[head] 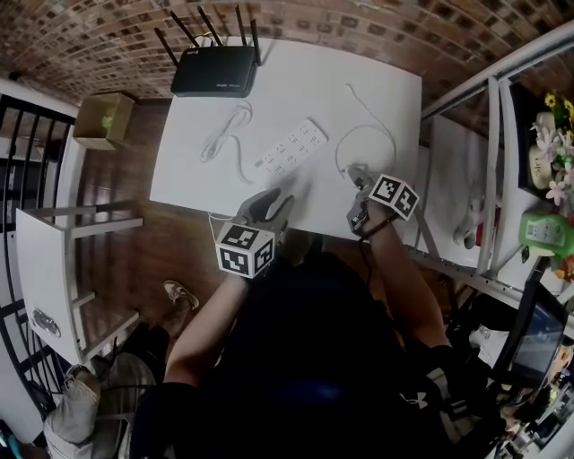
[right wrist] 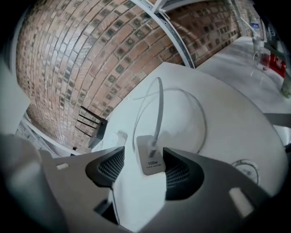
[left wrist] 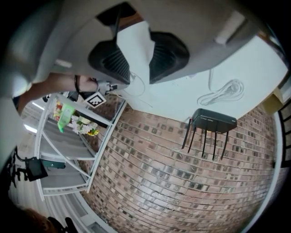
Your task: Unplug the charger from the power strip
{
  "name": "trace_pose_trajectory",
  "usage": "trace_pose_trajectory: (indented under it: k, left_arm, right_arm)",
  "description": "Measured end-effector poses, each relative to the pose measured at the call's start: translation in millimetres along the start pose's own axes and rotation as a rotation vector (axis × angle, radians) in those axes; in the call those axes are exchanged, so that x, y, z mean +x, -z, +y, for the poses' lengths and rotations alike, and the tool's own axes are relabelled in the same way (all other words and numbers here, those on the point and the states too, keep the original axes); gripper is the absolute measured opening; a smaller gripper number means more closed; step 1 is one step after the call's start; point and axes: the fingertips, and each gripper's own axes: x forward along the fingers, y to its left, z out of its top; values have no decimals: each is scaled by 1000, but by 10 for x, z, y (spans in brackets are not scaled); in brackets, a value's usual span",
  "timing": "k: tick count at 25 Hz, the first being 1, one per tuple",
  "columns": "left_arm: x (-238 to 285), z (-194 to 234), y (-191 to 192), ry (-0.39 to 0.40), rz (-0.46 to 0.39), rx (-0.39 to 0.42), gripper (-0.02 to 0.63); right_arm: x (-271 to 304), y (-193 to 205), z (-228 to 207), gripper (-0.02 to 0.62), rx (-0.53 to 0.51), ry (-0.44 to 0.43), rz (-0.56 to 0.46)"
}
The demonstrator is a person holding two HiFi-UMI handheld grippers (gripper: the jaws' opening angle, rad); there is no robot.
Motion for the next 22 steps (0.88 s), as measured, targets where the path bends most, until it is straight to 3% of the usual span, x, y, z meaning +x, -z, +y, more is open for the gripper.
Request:
trace_pose_trajectory:
  k: [5,12,18,22]
  left_arm:
    - [-11,5,1,9,-1,4,135]
    - [0,-7,-19,25,-2,10,135]
    - [-4,-35,-55,31,-17,18,135]
    - [-47,-56,-103,34,-32,14,135]
  right_arm:
    - [-102,-10,-55,287,-100,102,0]
    - [-260,-49,-43,287,-77,103,-41]
    - [-452,-27,256,266,-116,24,-68]
    - [-621,6,873,168,-198,-152,-89]
